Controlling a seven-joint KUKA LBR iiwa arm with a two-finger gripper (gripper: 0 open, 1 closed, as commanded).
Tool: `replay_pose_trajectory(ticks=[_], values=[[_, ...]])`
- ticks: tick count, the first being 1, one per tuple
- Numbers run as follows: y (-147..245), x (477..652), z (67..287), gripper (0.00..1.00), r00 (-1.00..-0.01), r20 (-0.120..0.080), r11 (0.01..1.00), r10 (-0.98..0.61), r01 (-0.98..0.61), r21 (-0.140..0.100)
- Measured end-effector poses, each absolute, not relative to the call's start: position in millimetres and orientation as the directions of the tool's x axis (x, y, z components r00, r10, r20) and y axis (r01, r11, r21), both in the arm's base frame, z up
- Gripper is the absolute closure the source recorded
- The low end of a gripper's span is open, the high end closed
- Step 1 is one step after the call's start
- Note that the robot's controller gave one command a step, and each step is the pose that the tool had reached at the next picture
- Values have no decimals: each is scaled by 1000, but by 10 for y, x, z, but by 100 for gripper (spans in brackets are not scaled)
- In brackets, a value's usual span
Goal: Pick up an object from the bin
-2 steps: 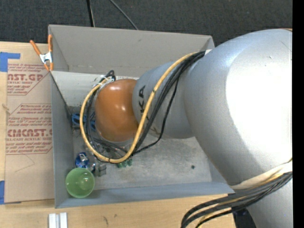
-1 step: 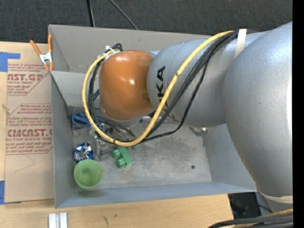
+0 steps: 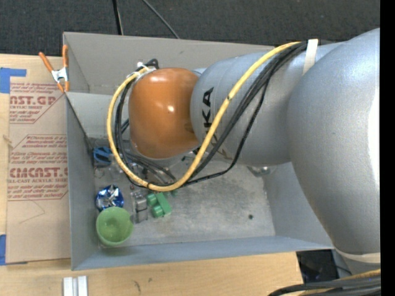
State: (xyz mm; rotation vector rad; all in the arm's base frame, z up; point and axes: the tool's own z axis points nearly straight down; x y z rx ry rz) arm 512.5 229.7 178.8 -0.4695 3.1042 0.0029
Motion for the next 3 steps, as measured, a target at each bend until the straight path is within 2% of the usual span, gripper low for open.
replay_pose_trajectory(ticks=[1,2,3], values=[[2225,5040,704,0,-999,-4,999,-41,-41,3],[2226,5070,750,100,-999,-12,999,-42,-42,4],[2183,4965,2239,100,-1000,-8,1000,-6,-6,4]])
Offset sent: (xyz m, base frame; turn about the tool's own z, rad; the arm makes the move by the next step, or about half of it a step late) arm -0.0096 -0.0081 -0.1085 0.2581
